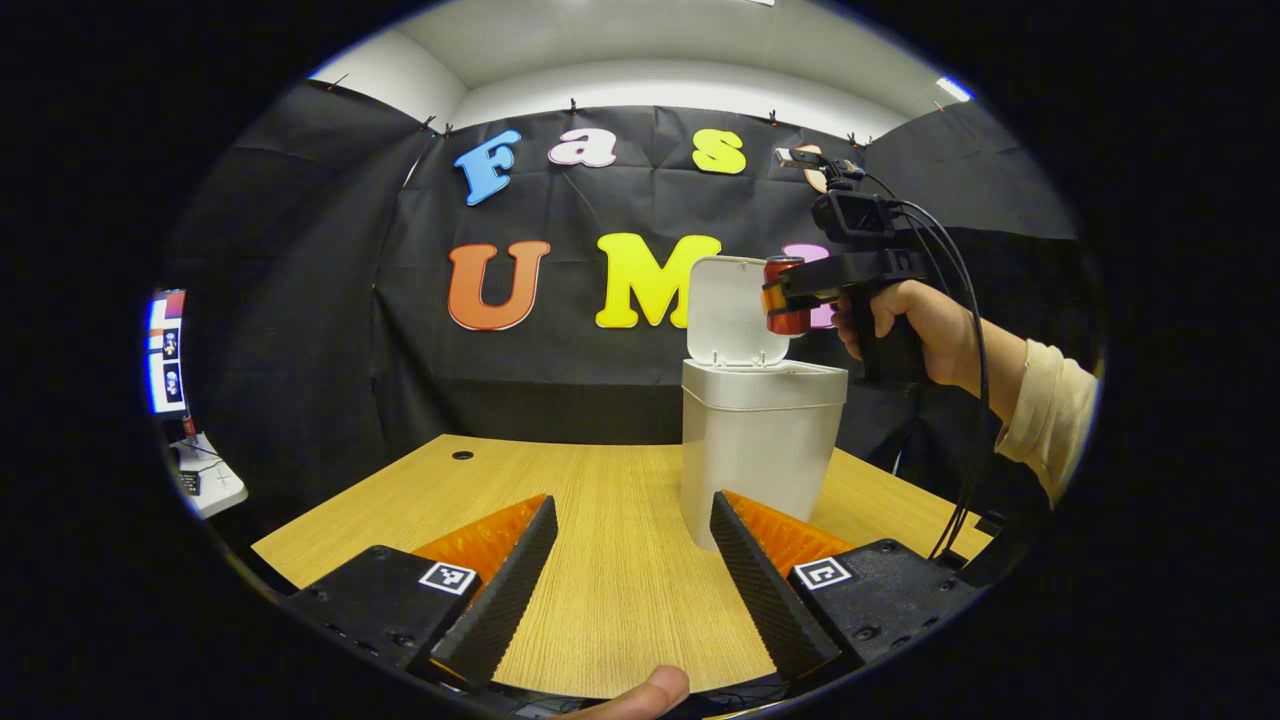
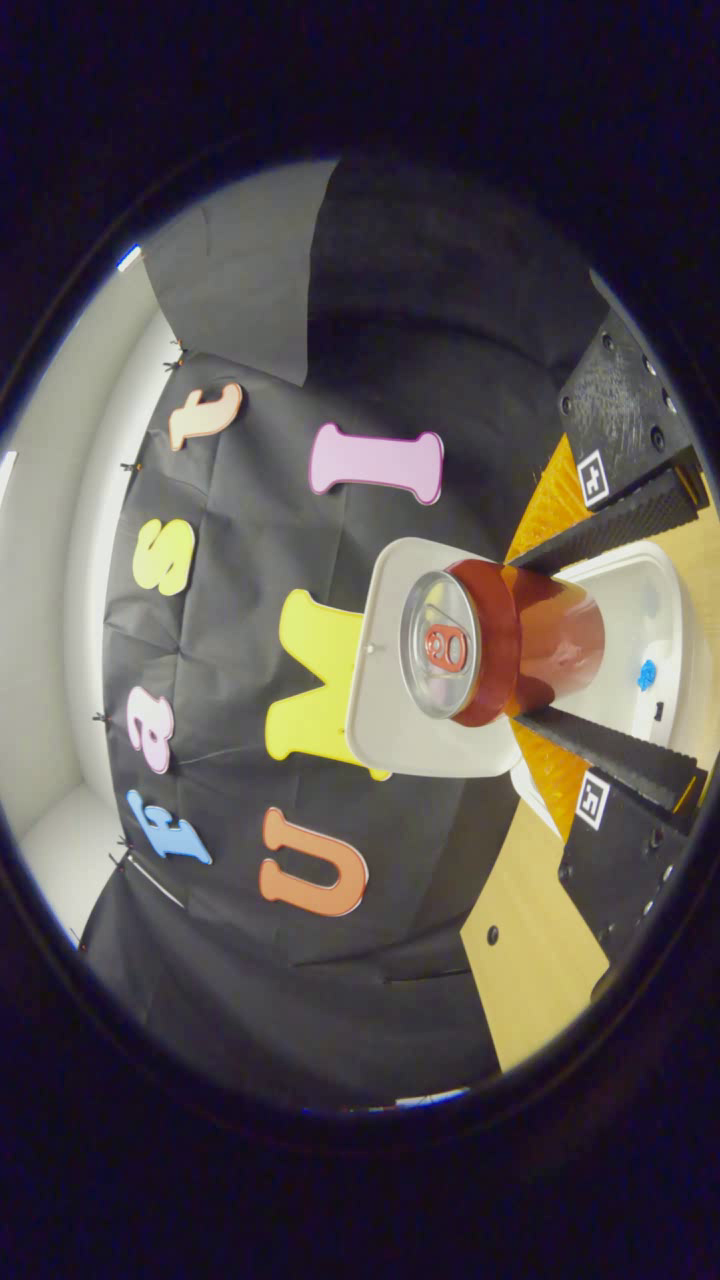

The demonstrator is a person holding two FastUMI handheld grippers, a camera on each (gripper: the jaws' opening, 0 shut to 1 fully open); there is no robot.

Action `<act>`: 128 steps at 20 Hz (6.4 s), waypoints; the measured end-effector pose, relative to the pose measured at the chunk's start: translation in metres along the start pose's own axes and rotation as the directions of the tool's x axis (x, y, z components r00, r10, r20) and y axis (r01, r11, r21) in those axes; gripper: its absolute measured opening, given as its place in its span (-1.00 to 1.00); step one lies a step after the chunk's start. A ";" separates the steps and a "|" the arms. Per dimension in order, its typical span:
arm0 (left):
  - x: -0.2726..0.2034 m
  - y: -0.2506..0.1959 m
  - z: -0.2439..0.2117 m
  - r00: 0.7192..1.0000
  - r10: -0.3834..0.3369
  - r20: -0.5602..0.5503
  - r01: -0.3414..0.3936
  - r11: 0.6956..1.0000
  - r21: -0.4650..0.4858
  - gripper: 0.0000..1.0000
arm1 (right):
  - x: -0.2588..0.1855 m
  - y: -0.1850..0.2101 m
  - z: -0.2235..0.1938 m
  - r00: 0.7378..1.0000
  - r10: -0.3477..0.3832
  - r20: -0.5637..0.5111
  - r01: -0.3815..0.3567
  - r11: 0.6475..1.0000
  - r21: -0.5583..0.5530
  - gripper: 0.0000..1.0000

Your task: Press the lid of the desktop garbage bin to open it, pick up the crumpled paper on the desktop and throw it into the bin, then pick up the pop can on the desktop and drop it into the bin, and finally close the garbage bin lid.

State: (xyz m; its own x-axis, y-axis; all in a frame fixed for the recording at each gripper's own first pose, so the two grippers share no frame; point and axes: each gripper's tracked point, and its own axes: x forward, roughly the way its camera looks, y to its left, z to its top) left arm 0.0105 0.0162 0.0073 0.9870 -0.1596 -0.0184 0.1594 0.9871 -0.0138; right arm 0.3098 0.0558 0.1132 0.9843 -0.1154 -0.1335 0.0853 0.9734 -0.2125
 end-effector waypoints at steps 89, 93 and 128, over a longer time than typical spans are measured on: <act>0.032 0.058 -0.024 0.991 0.131 0.003 -0.131 0.991 -0.004 0.98 | -0.017 0.010 -0.079 0.950 0.076 -0.304 -0.021 0.984 0.179 1.00; 0.033 0.051 -0.025 0.993 0.116 -0.003 -0.116 0.993 -0.020 0.98 | -0.015 0.010 -0.070 0.978 0.034 -0.206 -0.001 0.987 0.158 1.00; 0.017 0.035 -0.015 0.990 0.144 0.013 -0.144 0.989 0.020 0.98 | -0.251 -0.040 -0.189 0.994 0.031 0.105 -0.038 0.997 0.066 0.94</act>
State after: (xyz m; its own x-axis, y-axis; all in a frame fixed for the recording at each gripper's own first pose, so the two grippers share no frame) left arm 0.0329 0.0476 -0.0089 0.9998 -0.0160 -0.0068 0.0161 0.9998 0.0087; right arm 0.0298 0.0089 -0.0281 0.9973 -0.0638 -0.0372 0.0578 0.9880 -0.1434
